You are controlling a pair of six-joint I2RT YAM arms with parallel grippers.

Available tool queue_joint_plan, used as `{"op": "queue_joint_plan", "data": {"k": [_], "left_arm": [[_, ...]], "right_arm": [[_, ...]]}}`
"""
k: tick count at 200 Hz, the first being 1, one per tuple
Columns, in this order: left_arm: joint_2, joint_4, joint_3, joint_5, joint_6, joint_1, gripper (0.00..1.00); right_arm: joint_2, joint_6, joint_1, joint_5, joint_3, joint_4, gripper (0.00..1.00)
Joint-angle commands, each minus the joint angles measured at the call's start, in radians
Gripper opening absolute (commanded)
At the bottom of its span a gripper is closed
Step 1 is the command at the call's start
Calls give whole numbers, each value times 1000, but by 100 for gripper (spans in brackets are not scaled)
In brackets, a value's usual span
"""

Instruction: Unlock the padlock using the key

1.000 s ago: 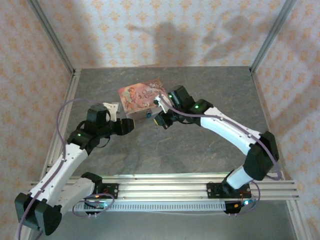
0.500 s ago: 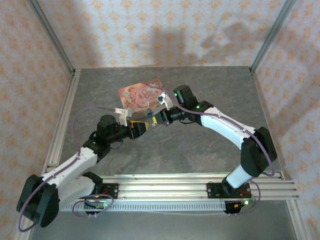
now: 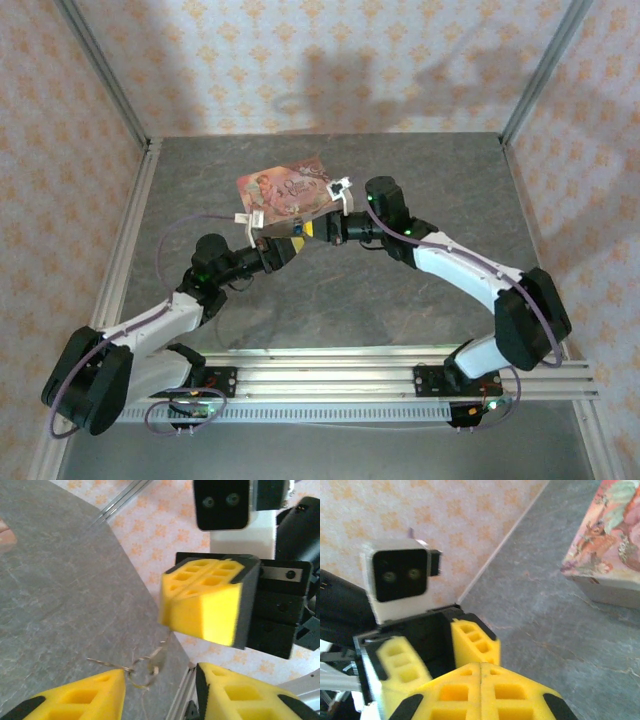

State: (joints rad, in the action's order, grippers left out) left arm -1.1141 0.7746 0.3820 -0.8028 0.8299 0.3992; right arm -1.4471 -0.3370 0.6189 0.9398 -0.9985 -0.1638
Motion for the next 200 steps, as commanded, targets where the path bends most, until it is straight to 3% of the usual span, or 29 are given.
{"op": "queue_joint_plan", "data": {"k": [1,200], "left_arm": [[-16,151,-13,-18,68,-2,38],[77,40,3,10,30,1,26]], "right_arm": [[39,-41,-2,7,18,-80,0],[33,-125,25,23,64,-201,0]]}}
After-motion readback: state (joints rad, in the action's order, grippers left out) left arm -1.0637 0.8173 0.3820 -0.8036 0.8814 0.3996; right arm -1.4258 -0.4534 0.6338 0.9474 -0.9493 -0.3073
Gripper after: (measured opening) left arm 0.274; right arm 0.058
